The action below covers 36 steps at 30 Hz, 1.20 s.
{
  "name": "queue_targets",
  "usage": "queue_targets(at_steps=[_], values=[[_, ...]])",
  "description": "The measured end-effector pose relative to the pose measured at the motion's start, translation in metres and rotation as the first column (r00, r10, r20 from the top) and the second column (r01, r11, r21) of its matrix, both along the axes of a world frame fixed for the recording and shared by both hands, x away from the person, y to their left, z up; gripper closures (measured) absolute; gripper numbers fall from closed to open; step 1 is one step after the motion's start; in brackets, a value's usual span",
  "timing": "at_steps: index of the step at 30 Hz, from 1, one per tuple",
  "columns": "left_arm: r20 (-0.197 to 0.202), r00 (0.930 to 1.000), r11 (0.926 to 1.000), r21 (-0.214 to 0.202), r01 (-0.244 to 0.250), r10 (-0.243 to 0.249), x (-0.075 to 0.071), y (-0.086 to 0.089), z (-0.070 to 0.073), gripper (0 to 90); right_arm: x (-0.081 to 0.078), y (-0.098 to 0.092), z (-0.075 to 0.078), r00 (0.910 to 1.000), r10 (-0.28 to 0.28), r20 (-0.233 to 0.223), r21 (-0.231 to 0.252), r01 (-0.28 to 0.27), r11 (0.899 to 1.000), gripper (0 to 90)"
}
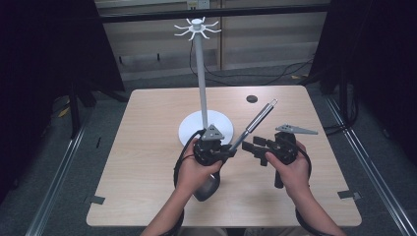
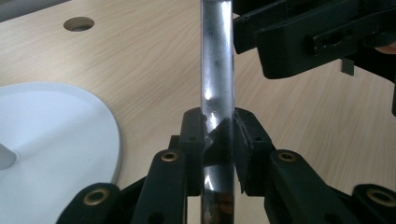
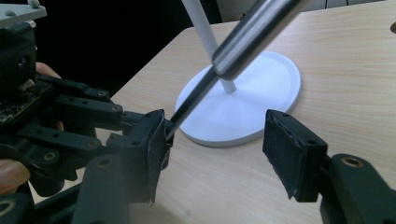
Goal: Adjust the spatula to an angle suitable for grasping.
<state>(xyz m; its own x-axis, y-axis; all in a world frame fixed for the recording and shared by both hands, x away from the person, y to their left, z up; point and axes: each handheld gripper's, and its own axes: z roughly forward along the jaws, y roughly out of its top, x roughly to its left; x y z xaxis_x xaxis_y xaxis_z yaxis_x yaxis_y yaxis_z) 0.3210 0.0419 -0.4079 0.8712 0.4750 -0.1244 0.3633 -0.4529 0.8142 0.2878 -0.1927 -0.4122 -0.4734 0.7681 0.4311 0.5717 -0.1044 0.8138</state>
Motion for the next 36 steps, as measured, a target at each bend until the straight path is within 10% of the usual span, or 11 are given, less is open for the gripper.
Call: queue_targets(at_steps=[17,20,25,36], values=[[0.037,0.9993,0.999,-0.044,-0.002,0.004,-0.007,-0.005,0.006,75.2,0.009,0.009,0.01,0.9979,-0.008,-0.064,0.118,0.016,0.993,79.0],[0.045,0.999,0.9973,-0.073,0.006,-0.003,-0.008,-0.005,0.009,75.1,0.009,0.008,0.015,0.9976,0.016,-0.067,0.208,-0.002,0.978,88.3],[0.03,0.9994,0.9936,-0.111,0.019,-0.016,-0.007,-0.004,0.011,75.2,0.003,0.018,0.033,0.9969,0.065,0.045,0.062,-0.067,0.996,88.9],[-0.036,0.9939,0.9725,-0.213,0.094,-0.104,0.001,0.008,0.02,75.1,0.007,0.013,0.046,0.9808,0.168,0.099,0.065,-0.175,0.982,88.9]])
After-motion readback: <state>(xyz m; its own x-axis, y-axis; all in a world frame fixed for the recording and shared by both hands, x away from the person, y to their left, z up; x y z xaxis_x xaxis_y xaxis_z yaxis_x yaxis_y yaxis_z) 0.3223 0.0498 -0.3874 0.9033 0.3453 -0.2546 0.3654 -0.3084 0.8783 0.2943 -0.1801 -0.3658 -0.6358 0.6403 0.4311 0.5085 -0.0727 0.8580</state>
